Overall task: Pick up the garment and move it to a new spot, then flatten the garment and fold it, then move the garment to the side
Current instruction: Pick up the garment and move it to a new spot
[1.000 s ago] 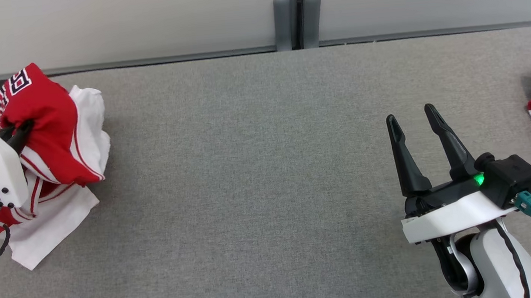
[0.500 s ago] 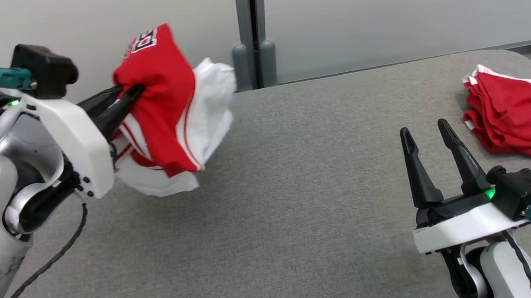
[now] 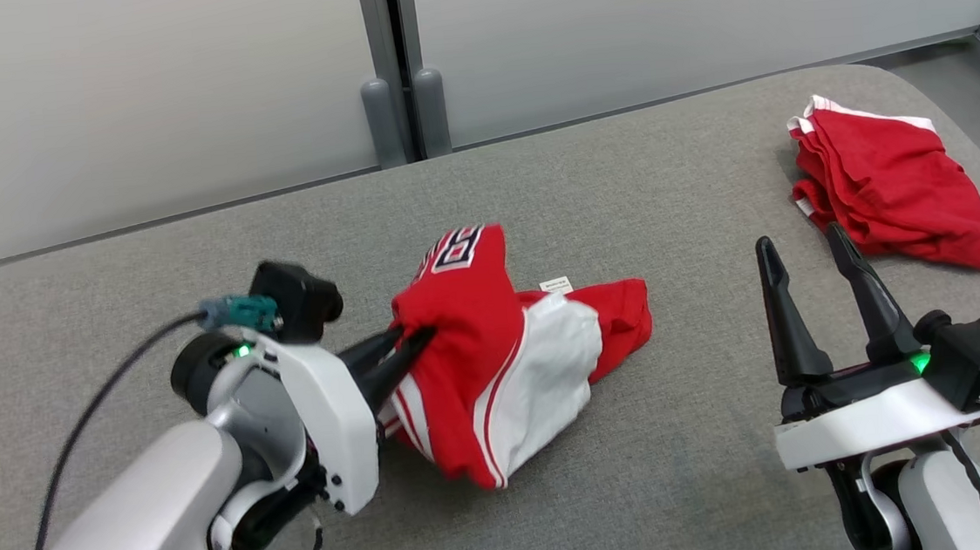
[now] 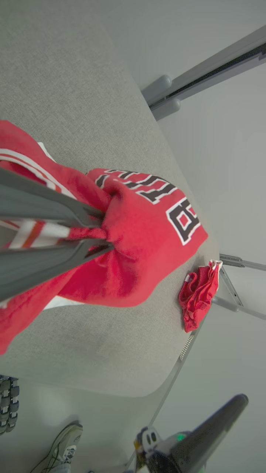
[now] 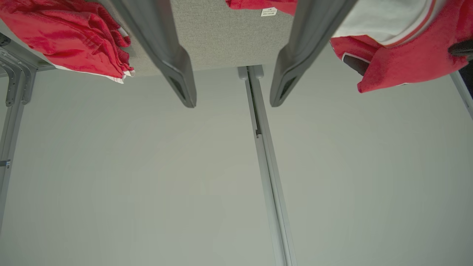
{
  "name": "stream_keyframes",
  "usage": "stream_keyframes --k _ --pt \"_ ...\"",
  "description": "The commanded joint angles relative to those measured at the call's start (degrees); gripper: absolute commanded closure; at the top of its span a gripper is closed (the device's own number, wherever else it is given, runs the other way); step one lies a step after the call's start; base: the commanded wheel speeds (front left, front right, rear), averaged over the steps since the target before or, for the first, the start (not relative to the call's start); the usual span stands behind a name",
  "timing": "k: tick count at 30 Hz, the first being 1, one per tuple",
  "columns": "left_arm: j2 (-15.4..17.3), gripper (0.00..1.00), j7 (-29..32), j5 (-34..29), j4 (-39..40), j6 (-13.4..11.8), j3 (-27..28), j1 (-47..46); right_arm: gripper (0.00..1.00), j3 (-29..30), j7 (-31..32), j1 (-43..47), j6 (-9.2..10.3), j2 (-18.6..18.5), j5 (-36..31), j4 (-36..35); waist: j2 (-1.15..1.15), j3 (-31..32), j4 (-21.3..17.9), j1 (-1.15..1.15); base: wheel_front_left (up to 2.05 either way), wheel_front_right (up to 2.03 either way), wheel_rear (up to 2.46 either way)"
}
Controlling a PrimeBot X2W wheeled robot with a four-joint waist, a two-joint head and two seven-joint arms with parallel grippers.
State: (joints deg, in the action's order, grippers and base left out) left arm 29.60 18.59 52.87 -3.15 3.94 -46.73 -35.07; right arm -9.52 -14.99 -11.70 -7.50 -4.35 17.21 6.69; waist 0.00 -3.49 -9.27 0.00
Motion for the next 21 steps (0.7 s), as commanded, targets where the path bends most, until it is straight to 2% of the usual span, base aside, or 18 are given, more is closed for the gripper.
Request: stream_keyframes --k 1,5,8,9,10,13,16,21 --pt "-0.1 1.0 -1.1 -0.2 -2.0 0.4 -0.3 1.1 0.0 0.0 -0.3 0.4 0.01 -0.2 0.1 0.1 0.0 -0.4 -0.4 0.0 0.0 0.0 0.0" --pt "-4.9 1.0 -6.4 0.4 -13.1 2.7 -4.0 4.7 0.0 -0.8 -0.3 -0.4 0.01 0.0 0.1 0.4 0.0 -1.2 -1.0 0.0 0.0 0.0 0.0" --pt "-7.5 1.0 -11.3 -0.7 -20.5 3.3 -6.0 4.6 0.0 -0.9 -0.3 -0.7 0.01 0.1 0.1 0.6 0.0 -1.6 -1.0 0.0 0.0 0.0 0.0" --pt "-8.3 0.75 -12.6 -1.2 -22.3 3.5 -6.8 4.3 0.0 -1.0 -0.3 -0.7 0.01 0.1 0.1 0.7 0.0 -1.6 -0.8 0.0 0.0 0.0 0.0" --pt "-9.1 0.0 -13.7 -1.3 -23.7 3.6 -7.6 3.9 0.0 -1.0 -0.3 -0.6 0.01 0.0 0.1 0.9 0.0 -1.6 -0.5 0.0 0.0 0.0 0.0" --pt "-9.8 0.0 -16.8 -1.2 -25.7 3.5 -9.5 2.3 0.0 -1.1 -0.3 -0.6 0.01 -0.4 0.0 1.4 0.0 -1.1 0.5 0.0 0.0 0.0 0.0" --pt "-8.7 0.0 -20.1 -1.2 -25.9 3.5 -10.7 0.7 0.0 -1.2 -0.3 -0.2 0.01 -0.8 0.1 1.6 0.0 0.0 2.0 0.0 0.0 0.0 0.0" --pt "-5.4 0.0 -23.0 -1.9 -23.3 3.3 -9.8 -0.3 0.0 -1.2 -0.3 0.5 0.01 -1.4 0.0 1.7 0.0 1.3 3.7 0.0 0.0 0.0 0.0"
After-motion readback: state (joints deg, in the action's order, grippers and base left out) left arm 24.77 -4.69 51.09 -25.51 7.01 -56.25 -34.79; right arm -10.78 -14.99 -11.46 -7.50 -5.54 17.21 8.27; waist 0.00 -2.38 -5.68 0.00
